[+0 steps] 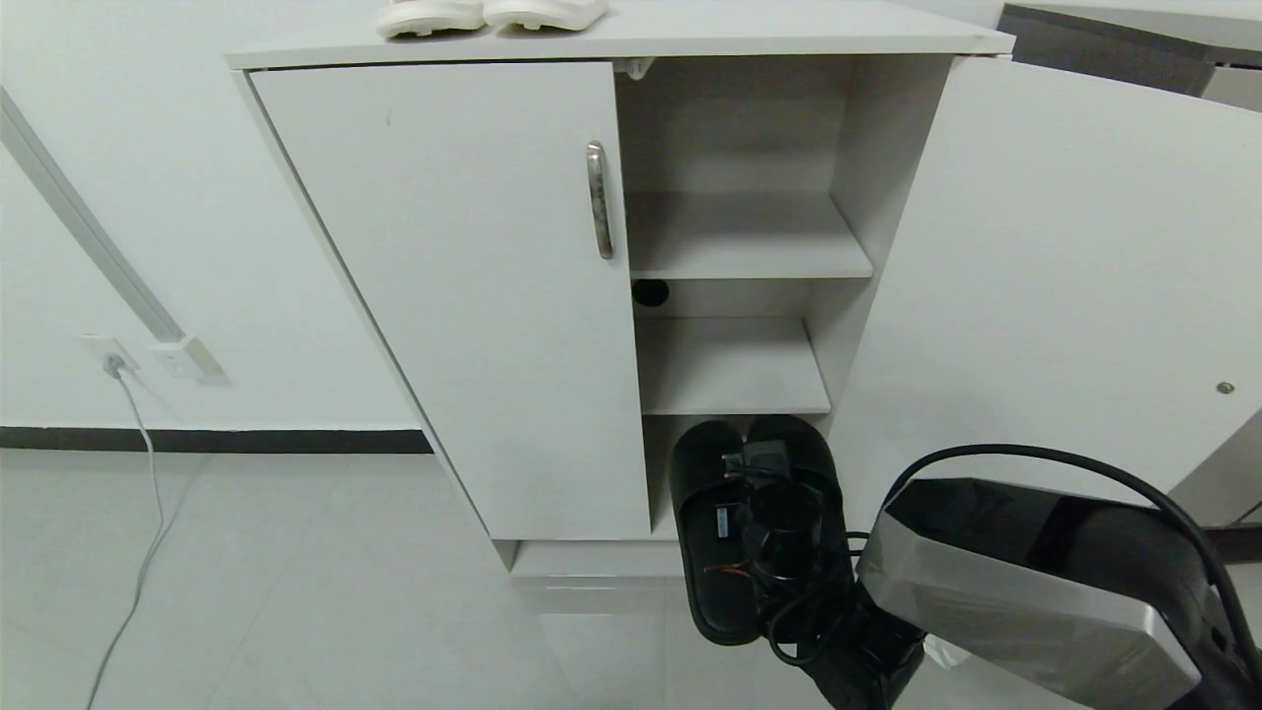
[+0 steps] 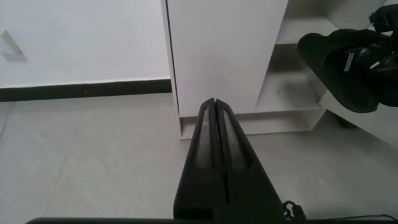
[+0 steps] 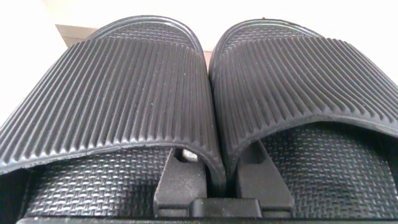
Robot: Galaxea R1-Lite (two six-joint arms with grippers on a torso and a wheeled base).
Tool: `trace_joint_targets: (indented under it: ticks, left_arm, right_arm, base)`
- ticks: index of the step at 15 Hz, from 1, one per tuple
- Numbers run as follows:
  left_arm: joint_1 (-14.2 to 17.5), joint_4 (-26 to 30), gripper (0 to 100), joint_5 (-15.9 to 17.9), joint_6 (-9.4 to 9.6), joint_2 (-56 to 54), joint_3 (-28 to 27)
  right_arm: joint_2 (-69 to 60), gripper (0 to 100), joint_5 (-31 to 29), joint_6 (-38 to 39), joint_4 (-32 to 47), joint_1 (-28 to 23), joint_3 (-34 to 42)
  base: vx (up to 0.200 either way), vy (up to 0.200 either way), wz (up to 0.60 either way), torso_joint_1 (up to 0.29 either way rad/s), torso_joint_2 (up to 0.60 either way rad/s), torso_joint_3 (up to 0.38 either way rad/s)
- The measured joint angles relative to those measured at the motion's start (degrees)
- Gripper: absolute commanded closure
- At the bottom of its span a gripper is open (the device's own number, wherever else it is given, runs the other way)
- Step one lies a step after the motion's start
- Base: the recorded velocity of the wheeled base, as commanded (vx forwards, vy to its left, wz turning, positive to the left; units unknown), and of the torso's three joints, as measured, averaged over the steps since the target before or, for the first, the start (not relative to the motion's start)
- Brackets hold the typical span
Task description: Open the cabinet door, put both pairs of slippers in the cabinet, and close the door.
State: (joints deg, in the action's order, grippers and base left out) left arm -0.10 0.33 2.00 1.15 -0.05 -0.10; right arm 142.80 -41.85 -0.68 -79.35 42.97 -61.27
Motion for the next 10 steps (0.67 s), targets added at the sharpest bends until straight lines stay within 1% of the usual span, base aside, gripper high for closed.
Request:
trace_joint_targets:
  ticks: [9,10]
  left_arm:
    - [0.02,0.02,100,-0.01,0.07,0.02,0.00]
    - [0.02,0.00,100,0.00,0.00,0.02,0.00]
  right_arm:
    - [0.30,100,0.02,-0.10,0.00,-0.17,-0.17]
    - [0.30,100,0.02,-0.10,0.00,-0.22,-0.17]
  base:
    - [0.200,0.000,0.00,0.002,0.00,0.002]
    - [0.000,0.000,0.00,0.000,0.00,0.000]
